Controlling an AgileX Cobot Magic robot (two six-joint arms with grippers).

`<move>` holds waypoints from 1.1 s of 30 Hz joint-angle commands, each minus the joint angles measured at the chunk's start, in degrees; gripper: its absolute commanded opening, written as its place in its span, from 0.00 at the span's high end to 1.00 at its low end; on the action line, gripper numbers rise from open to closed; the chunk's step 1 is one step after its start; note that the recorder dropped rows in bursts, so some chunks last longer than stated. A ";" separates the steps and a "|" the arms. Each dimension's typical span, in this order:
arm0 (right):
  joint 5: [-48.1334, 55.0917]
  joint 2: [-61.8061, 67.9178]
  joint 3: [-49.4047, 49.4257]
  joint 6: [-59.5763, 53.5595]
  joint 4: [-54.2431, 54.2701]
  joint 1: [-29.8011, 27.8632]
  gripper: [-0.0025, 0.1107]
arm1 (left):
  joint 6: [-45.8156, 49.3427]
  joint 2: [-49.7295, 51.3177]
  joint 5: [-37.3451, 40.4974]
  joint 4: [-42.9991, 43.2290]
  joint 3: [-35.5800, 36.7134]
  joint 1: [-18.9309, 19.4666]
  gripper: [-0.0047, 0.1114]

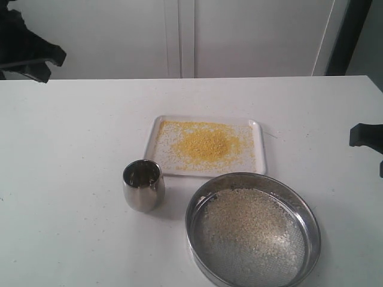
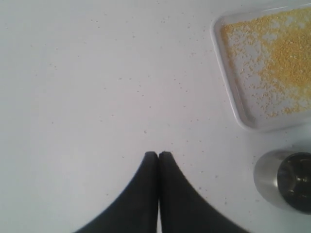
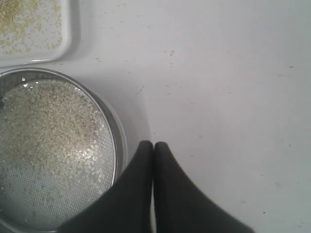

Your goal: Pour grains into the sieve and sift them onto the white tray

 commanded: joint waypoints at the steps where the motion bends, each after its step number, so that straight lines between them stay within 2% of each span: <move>1: -0.64 -0.42 0.20 0.13 -0.26 -0.66 0.98 | 0.32 -3.38 -1.37 0.22 5.86 0.07 0.96; 7: -0.64 -0.42 0.20 0.13 -0.26 -0.66 0.98 | 0.32 -7.49 -7.19 0.22 13.34 0.18 0.96; 10: -0.64 -0.42 0.20 0.13 -0.26 -0.66 0.98 | -0.73 -9.41 -9.52 -1.18 16.73 1.75 0.96; 14: -0.64 -0.42 0.20 0.13 -0.26 -0.66 0.98 | -0.75 -12.19 -9.72 -5.99 20.98 5.85 0.96; 19: -0.64 -0.42 0.20 0.13 -0.26 -0.66 0.98 | -0.75 -16.19 -10.46 -7.23 25.38 8.66 0.96; 26: -0.64 -0.42 0.20 0.13 -0.26 -0.66 0.98 | -0.75 -22.31 -14.33 -7.00 32.02 10.20 0.96; 33: -0.64 -0.42 0.20 0.13 -0.26 -0.66 0.98 | -0.08 -28.42 -14.66 -6.74 38.80 10.41 0.96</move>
